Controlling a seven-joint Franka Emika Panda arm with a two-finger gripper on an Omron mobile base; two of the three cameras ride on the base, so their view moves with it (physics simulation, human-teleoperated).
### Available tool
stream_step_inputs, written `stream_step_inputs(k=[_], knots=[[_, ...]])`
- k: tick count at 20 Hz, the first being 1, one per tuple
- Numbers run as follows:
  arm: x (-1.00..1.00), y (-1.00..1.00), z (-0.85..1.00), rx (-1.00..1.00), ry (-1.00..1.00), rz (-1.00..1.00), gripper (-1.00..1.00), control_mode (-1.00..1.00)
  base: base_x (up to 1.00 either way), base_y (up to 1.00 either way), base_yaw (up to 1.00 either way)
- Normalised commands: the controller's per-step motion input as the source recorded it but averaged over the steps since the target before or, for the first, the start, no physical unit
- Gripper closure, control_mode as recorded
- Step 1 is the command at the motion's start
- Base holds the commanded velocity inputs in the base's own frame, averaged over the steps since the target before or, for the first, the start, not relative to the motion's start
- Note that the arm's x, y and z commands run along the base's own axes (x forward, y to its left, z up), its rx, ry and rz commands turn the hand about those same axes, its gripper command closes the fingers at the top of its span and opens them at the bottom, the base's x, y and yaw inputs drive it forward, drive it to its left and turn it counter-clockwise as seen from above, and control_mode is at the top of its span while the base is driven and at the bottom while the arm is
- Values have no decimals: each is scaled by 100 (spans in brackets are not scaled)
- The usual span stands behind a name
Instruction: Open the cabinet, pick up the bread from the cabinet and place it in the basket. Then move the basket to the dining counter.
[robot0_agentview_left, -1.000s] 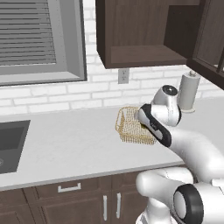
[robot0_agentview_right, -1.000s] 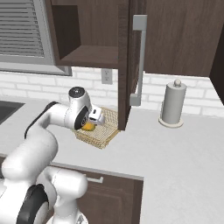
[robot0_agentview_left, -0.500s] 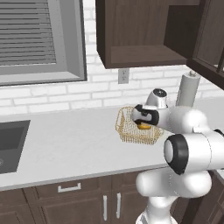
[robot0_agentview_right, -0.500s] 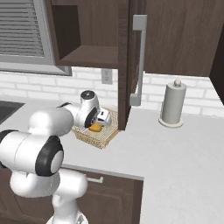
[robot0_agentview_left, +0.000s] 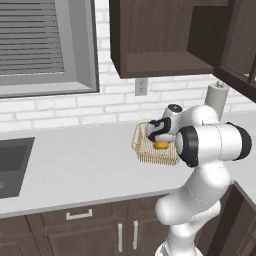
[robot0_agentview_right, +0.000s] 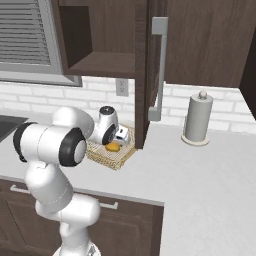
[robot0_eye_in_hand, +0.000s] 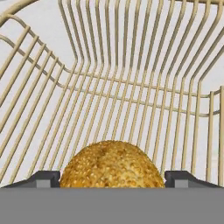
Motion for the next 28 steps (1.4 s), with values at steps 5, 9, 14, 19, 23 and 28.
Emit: stream_step_inputs(k=[5,9,14,19,23,28], knots=[[33,0,-43,-1,0,0,100,-100,0,0,0],[57,0,-41,-2,0,0,-100,-100,0,0,0],[12,0,-1,0,0,0,-100,-100,0,0,0],[-22,0,10,0,-2,0,-100,-100,0,0,0],[-53,-4,32,0,0,-5,-100,-100,0,0,0],[-59,-8,43,0,-3,-19,-100,-100,0,0,0]])
